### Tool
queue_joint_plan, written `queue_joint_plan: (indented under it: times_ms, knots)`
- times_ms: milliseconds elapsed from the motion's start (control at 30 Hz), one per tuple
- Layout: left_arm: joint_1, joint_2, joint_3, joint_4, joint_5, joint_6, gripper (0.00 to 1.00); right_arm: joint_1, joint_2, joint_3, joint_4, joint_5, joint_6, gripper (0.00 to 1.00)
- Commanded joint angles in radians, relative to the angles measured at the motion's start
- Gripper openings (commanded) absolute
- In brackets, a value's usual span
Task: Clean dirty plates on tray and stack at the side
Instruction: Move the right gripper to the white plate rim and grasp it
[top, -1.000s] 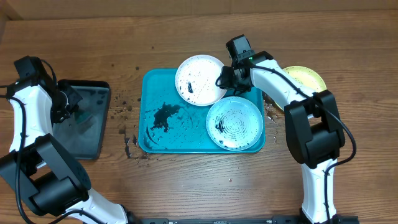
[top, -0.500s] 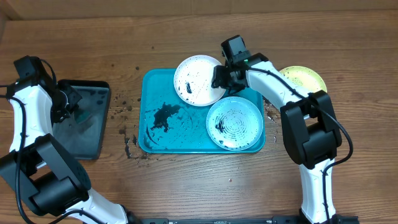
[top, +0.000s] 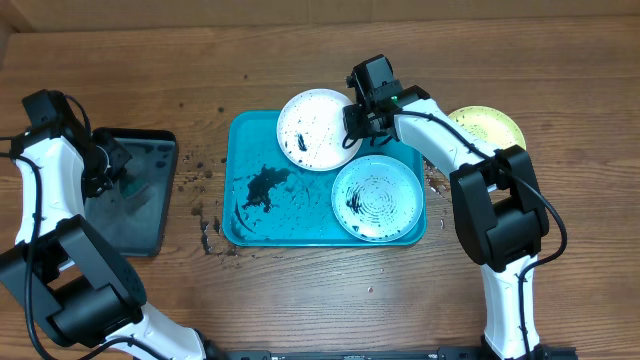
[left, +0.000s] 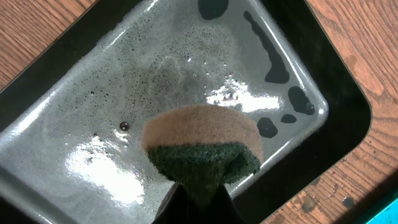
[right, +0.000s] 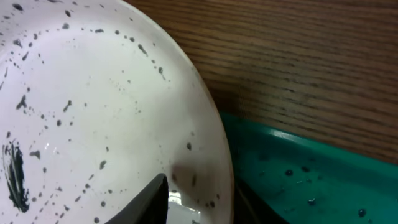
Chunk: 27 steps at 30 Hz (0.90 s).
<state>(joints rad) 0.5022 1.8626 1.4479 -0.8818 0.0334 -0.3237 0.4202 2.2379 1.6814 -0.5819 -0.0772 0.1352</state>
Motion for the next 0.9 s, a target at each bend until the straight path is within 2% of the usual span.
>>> queue_joint_plan:
  times_ms: [0, 167, 233, 367, 633, 767, 867]
  knots:
    - [0.001, -0.019, -0.006, 0.003, 0.011, -0.013, 0.04, 0.002, 0.001, 0.023, 0.006, 0.008, -0.035, 0.26]
    - [0.001, -0.019, -0.006, 0.003, 0.012, -0.013, 0.04, 0.002, 0.001, 0.023, -0.015, 0.004, -0.031, 0.13]
    - [0.001, -0.019, -0.006, 0.003, 0.012, -0.013, 0.04, 0.006, 0.001, 0.023, -0.029, -0.012, -0.029, 0.04]
    - [0.001, -0.019, -0.006, -0.001, 0.054, 0.002, 0.04, 0.025, -0.001, 0.023, -0.057, -0.069, 0.055, 0.04]
    - [-0.019, -0.019, -0.006, 0.002, 0.306, 0.2, 0.04, 0.095, -0.001, 0.023, -0.083, -0.195, 0.249, 0.04]
    - [-0.063, -0.019, -0.006, 0.001, 0.36, 0.225, 0.04, 0.15, -0.001, 0.023, -0.09, -0.178, 0.319, 0.04]
    - [-0.105, -0.019, -0.006, 0.0, 0.359, 0.224, 0.04, 0.185, -0.001, 0.023, -0.119, -0.075, 0.356, 0.04]
